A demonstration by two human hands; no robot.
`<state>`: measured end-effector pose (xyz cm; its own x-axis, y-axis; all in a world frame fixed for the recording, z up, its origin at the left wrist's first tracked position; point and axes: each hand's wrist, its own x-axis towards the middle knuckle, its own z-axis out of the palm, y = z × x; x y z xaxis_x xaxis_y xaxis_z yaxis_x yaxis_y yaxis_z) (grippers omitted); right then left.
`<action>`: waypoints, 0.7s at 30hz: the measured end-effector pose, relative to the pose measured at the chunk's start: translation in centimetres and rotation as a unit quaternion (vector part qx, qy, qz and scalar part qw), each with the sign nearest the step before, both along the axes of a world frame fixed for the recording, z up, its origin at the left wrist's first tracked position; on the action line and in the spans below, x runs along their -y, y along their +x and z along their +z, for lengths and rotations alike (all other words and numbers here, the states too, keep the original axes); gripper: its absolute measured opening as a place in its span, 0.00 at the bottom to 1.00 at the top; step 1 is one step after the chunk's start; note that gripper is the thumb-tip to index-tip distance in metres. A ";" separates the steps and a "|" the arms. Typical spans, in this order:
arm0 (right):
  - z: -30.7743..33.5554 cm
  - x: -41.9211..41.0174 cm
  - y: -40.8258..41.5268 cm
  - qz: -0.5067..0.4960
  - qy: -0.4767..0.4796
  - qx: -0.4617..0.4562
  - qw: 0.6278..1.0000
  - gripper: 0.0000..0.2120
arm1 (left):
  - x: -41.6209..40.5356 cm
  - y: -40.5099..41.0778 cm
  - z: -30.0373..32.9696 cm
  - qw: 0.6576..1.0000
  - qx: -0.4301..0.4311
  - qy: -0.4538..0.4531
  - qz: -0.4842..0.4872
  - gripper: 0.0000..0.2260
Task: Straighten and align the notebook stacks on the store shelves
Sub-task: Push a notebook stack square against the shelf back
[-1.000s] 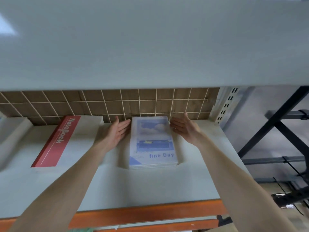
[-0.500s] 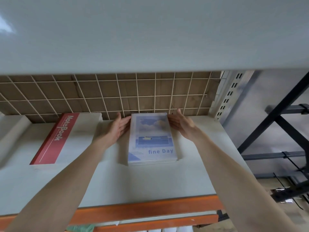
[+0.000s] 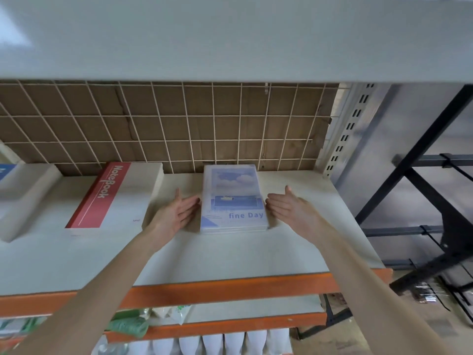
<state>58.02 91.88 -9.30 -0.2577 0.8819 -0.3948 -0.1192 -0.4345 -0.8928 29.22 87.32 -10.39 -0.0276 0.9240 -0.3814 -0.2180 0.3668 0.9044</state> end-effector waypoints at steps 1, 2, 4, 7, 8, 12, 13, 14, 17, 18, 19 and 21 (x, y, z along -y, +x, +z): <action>0.0 0.9 0.2 0.000 0.005 0.010 1.000 0.28 | 0.6 0.2 0.0 1.000 -0.005 -0.001 -0.002 0.25; 0.1 1.6 0.3 0.002 0.009 0.017 1.000 0.28 | 1.1 0.4 0.0 1.000 -0.014 0.000 -0.004 0.25; 0.1 2.9 0.4 0.007 0.018 0.023 1.000 0.29 | 1.9 0.8 0.0 1.000 -0.027 0.004 -0.004 0.24; 0.1 4.1 -0.1 0.016 0.042 0.037 0.998 0.27 | 2.8 1.2 0.0 0.999 -0.032 0.007 0.002 0.24; 0.2 4.4 -0.3 0.017 0.055 0.043 0.997 0.25 | 3.0 1.4 0.1 0.999 -0.037 0.007 0.004 0.24; 0.3 5.3 -1.1 0.032 0.101 0.072 0.992 0.19 | 3.5 2.3 0.7 0.997 -0.077 0.012 0.006 0.24; 0.6 5.4 -1.2 0.039 0.106 0.076 0.991 0.19 | 3.5 2.4 0.8 0.996 -0.083 0.016 0.005 0.24; 0.8 5.6 -1.2 0.042 0.105 0.078 0.990 0.19 | 3.6 2.5 0.9 0.996 -0.088 0.018 0.004 0.24; 1.3 6.0 -1.3 0.041 0.105 0.074 0.991 0.19 | 4.0 3.1 1.5 0.996 -0.086 0.020 0.009 0.24; 1.4 6.2 -1.4 0.030 0.104 0.067 0.992 0.19 | 4.2 3.3 1.7 0.996 -0.082 0.020 0.012 0.23; 1.3 6.3 -1.6 0.002 0.098 0.064 0.993 0.18 | 4.5 3.5 2.0 0.997 -0.078 0.023 0.018 0.23; 1.4 6.4 -1.9 -0.067 0.091 0.112 0.987 0.18 | 5.3 3.4 2.7 0.994 -0.087 0.034 0.048 0.19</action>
<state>56.11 85.53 -7.92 -0.0590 0.9635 -0.2610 0.0440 -0.2587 -0.9650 32.64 82.03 -7.71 -0.1770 0.9377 -0.2991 -0.0867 0.2879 0.9537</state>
